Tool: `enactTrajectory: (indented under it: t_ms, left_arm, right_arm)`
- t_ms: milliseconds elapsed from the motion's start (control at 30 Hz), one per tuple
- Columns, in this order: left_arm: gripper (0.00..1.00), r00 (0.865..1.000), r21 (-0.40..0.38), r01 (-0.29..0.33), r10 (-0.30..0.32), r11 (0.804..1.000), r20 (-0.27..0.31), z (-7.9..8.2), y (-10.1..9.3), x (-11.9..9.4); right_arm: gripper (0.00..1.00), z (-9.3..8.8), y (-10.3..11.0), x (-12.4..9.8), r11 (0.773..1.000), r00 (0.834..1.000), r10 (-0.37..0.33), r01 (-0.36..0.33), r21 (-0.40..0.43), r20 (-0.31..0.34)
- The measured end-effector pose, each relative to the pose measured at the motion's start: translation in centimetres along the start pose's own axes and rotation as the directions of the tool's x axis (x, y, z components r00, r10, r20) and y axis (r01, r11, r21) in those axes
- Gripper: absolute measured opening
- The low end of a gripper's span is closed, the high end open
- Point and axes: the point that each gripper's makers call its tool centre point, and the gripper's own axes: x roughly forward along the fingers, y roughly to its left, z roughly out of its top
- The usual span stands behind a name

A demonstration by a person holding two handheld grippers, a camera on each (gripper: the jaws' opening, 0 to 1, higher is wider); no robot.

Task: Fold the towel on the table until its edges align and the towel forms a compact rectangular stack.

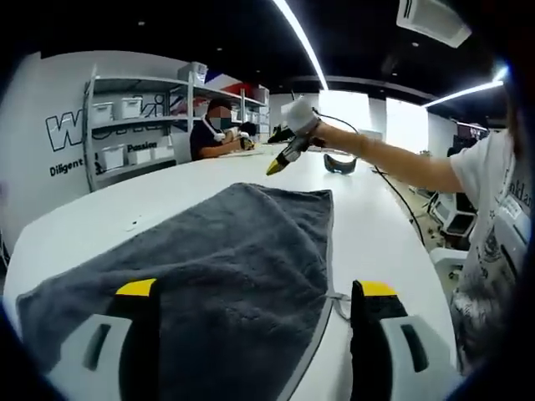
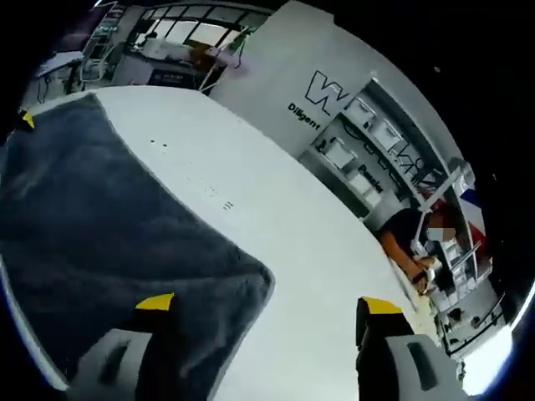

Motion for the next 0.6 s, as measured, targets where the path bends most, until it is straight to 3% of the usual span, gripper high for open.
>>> enactTrajectory:
  t_ms: [167,400,533,600]
  left_arm:
    - [0.99,1.0,-0.006,-0.012,0.012,1.0,0.012,0.4,0.4,-0.5]
    - [0.99,0.999,-0.016,-0.031,0.031,0.999,0.016,0.4,1.0,-0.7]
    - [0.99,1.0,-0.027,-0.024,0.024,0.999,0.017,0.4,0.8,-0.2]
    - [0.99,0.999,-0.014,-0.031,0.031,0.999,0.02,0.6,0.7,-0.2]
  right_arm:
    - [0.99,0.3,4.6,-3.2,0.994,0.993,0.109,-0.108,-0.019,0.041]
    - [0.99,-0.4,10.5,-7.9,0.981,0.975,0.193,-0.194,-0.002,0.111]
    - [0.99,-0.8,14.1,-9.8,0.964,0.945,0.263,-0.267,-0.006,0.194]
    - [0.99,-1.4,16.2,-10.6,0.944,0.922,0.326,-0.331,-0.015,0.21]
